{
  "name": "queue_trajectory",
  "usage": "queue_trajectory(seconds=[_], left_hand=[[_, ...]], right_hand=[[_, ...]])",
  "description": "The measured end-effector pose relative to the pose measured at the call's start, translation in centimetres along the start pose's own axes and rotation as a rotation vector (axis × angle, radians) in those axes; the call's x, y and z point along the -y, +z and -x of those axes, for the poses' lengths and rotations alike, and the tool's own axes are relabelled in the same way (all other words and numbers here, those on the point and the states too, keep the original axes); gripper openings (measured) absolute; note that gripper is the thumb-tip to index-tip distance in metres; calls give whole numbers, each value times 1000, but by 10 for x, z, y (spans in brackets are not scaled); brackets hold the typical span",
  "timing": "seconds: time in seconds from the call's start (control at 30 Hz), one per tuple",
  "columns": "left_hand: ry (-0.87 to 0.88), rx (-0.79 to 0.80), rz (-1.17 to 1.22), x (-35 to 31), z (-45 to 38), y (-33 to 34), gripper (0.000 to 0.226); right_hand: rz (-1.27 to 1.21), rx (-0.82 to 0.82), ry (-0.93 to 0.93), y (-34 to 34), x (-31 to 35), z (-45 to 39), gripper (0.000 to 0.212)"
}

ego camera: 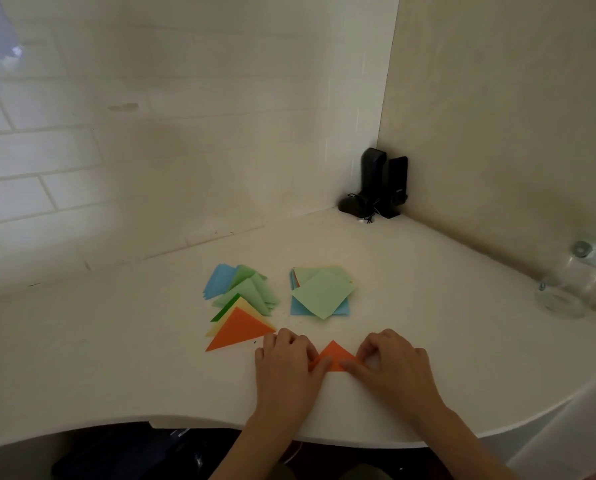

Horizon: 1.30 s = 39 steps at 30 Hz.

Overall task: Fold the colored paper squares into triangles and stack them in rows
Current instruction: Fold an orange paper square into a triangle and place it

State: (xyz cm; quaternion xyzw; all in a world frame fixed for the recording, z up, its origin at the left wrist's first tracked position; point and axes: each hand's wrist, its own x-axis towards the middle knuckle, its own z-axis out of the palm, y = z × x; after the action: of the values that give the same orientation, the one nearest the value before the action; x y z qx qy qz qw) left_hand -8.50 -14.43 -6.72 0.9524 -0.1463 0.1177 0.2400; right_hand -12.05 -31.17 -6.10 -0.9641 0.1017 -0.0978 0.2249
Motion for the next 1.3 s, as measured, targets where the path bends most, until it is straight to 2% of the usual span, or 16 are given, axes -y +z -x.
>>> queue_trajectory(seconds=[0.23, 0.47, 0.6, 0.77, 0.9, 1.0, 1.13, 1.3], left_hand=[[31, 5, 108, 10, -1, -6, 19], [54, -1, 181, 14, 6, -13, 3], [67, 30, 84, -5, 9, -11, 20], [-22, 97, -10, -29, 5, -7, 29], [-57, 138, 96, -25, -3, -5, 30], [-34, 87, 237, -14, -1, -6, 18], [-43, -59, 386, 15, 4, -22, 17], [-91, -175, 379, 64, 1, -49, 18]], right_hand=[[-149, 129, 18, -11, -6, -4, 23], [-222, 158, 49, -14, -9, -3, 22], [-216, 132, 36, -13, -7, 1, 20], [-183, 120, 24, -12, -3, 4, 19], [-164, 109, 6, -10, -4, 6, 19], [-170, 119, -30, -13, -7, 2, 19], [-222, -20, -110, -17, -6, -10, 17], [-85, -142, -186, -3, 8, -32, 29]])
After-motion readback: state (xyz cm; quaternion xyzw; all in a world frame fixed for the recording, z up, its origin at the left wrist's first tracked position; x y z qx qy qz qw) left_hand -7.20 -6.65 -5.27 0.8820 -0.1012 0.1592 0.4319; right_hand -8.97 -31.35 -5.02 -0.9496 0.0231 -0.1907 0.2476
